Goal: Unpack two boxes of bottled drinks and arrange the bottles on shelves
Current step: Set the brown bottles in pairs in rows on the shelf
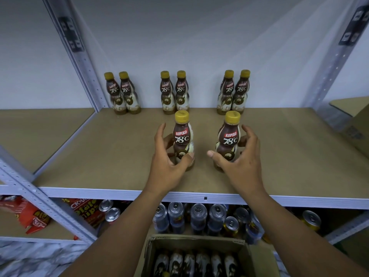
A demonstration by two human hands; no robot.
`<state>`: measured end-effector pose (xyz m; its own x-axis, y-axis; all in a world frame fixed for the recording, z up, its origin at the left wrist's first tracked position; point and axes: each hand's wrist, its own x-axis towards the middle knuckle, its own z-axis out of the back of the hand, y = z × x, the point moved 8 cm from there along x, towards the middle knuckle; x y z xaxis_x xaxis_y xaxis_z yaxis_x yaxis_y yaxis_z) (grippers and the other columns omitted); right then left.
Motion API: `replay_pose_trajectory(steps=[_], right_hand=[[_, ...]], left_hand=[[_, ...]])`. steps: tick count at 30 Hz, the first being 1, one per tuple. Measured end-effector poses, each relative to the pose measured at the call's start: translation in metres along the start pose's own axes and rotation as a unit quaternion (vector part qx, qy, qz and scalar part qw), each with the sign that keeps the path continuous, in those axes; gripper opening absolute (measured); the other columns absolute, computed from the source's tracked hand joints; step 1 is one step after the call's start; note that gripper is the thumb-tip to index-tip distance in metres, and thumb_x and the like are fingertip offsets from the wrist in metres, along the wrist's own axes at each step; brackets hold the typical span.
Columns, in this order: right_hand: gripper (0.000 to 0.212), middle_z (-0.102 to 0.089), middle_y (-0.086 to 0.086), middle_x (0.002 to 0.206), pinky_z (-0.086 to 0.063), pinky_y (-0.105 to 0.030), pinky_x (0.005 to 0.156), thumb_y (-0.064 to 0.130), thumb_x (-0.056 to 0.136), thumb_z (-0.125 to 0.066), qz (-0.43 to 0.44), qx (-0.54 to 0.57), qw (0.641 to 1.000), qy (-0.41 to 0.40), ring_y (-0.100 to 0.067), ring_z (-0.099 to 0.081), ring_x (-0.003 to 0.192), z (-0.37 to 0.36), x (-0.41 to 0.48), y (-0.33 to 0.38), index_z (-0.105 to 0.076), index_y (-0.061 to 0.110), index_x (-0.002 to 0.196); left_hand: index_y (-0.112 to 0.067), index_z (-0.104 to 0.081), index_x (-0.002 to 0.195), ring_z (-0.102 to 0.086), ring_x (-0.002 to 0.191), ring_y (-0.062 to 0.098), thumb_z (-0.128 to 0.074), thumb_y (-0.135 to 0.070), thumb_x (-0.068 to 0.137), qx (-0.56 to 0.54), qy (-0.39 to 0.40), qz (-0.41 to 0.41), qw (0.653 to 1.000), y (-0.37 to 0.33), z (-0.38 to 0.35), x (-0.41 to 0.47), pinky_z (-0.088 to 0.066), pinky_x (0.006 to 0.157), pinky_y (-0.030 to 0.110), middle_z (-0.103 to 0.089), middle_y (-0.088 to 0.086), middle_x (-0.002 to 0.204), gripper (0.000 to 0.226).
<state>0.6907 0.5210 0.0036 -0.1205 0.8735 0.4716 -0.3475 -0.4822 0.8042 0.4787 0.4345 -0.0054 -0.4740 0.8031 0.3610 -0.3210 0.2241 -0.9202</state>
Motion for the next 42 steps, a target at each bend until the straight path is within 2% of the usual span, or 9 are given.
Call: replay_pose_trajectory(steps=[4, 12, 16, 20, 22, 25, 29, 36, 42], right_hand=[[0.101, -0.045, 0.006, 0.134, -0.049, -0.036, 0.099, 0.055, 0.068, -0.085, 0.007, -0.004, 1.000, 0.003, -0.015, -0.050, 0.121, -0.003, 0.001, -0.001, -0.033, 0.027, 0.149], [0.092, -0.053, 0.003, 0.132, -0.051, -0.043, 0.097, 0.045, 0.073, -0.086, 0.001, -0.003, 1.000, 0.012, -0.017, -0.054, 0.117, -0.004, 0.002, -0.004, -0.032, 0.032, 0.147], [0.084, -0.059, 0.006, 0.127, -0.050, -0.034, 0.093, 0.035, 0.078, -0.084, -0.002, 0.006, 1.000, 0.017, -0.011, -0.057, 0.112, -0.003, 0.001, -0.003, -0.035, 0.033, 0.146], [0.082, -0.062, 0.010, 0.118, -0.040, -0.002, 0.076, 0.028, 0.079, -0.084, -0.015, 0.015, 1.000, 0.018, 0.019, -0.053, 0.097, -0.004, 0.000, -0.005, -0.037, 0.033, 0.146], [0.083, -0.064, 0.010, 0.118, -0.038, 0.000, 0.073, 0.027, 0.078, -0.084, -0.021, 0.016, 0.999, 0.019, 0.026, -0.050, 0.097, -0.004, 0.000, -0.006, -0.037, 0.033, 0.146], [0.088, -0.064, 0.008, 0.123, -0.039, -0.004, 0.078, 0.034, 0.077, -0.084, -0.022, 0.019, 0.999, 0.021, 0.012, -0.056, 0.101, -0.004, 0.000, -0.005, -0.033, 0.034, 0.148], [0.102, -0.052, 0.007, 0.131, -0.044, -0.025, 0.095, 0.050, 0.069, -0.088, 0.001, 0.011, 1.000, 0.003, -0.012, -0.052, 0.119, -0.002, -0.001, 0.000, -0.031, 0.031, 0.151], [0.107, -0.044, 0.010, 0.125, -0.048, -0.036, 0.096, 0.055, 0.067, -0.089, 0.015, -0.041, 0.999, 0.000, -0.016, -0.050, 0.114, -0.004, 0.003, 0.002, -0.031, 0.024, 0.152], [0.098, -0.049, 0.000, 0.139, -0.047, -0.040, 0.100, 0.048, 0.073, -0.087, 0.013, -0.046, 0.999, 0.007, -0.019, -0.051, 0.122, -0.007, 0.003, -0.001, -0.033, 0.024, 0.151]], left_hand=[[-0.044, -0.014, 0.157, -0.066, 0.115, 0.012, -0.077, -0.026, 0.081, -0.001, 0.013, -0.001, 1.000, 0.003, -0.003, 0.000, -0.050, 0.092, 0.019, -0.069, -0.008, 0.127, 0.099], [-0.049, -0.014, 0.155, -0.065, 0.117, 0.012, -0.085, -0.029, 0.080, 0.016, -0.002, 0.010, 1.000, 0.012, 0.000, 0.003, -0.051, 0.088, 0.014, -0.064, -0.006, 0.132, 0.106], [-0.049, -0.016, 0.155, -0.066, 0.112, 0.006, -0.087, -0.025, 0.081, 0.030, -0.008, 0.005, 1.000, 0.009, 0.000, 0.002, -0.052, 0.094, 0.022, -0.064, -0.009, 0.130, 0.106], [-0.050, -0.017, 0.154, -0.065, 0.115, 0.005, -0.089, -0.028, 0.078, 0.042, -0.016, 0.008, 0.999, 0.006, 0.001, 0.001, -0.053, 0.099, 0.026, -0.064, -0.009, 0.129, 0.107], [-0.049, -0.018, 0.155, -0.065, 0.114, 0.006, -0.090, -0.028, 0.077, 0.045, -0.017, 0.010, 0.999, 0.006, 0.001, 0.001, -0.054, 0.100, 0.029, -0.064, -0.010, 0.129, 0.107], [-0.046, -0.018, 0.156, -0.064, 0.114, 0.005, -0.090, -0.030, 0.077, 0.048, -0.018, 0.013, 0.999, 0.005, 0.001, 0.001, -0.054, 0.100, 0.031, -0.062, -0.011, 0.129, 0.108], [-0.045, -0.018, 0.157, -0.057, 0.123, -0.001, -0.090, -0.033, 0.077, 0.040, -0.017, 0.013, 0.999, 0.003, 0.002, 0.000, -0.052, 0.101, 0.026, -0.055, -0.017, 0.136, 0.108], [-0.041, -0.017, 0.157, -0.064, 0.108, -0.003, -0.083, -0.021, 0.084, 0.047, -0.008, 0.000, 0.999, 0.002, -0.001, -0.001, -0.047, 0.085, 0.008, -0.064, -0.007, 0.129, 0.100], [-0.040, -0.016, 0.158, -0.063, 0.109, -0.003, -0.083, -0.022, 0.084, 0.054, -0.009, -0.005, 0.998, 0.002, 0.000, 0.000, -0.046, 0.085, 0.008, -0.065, -0.006, 0.128, 0.100]])
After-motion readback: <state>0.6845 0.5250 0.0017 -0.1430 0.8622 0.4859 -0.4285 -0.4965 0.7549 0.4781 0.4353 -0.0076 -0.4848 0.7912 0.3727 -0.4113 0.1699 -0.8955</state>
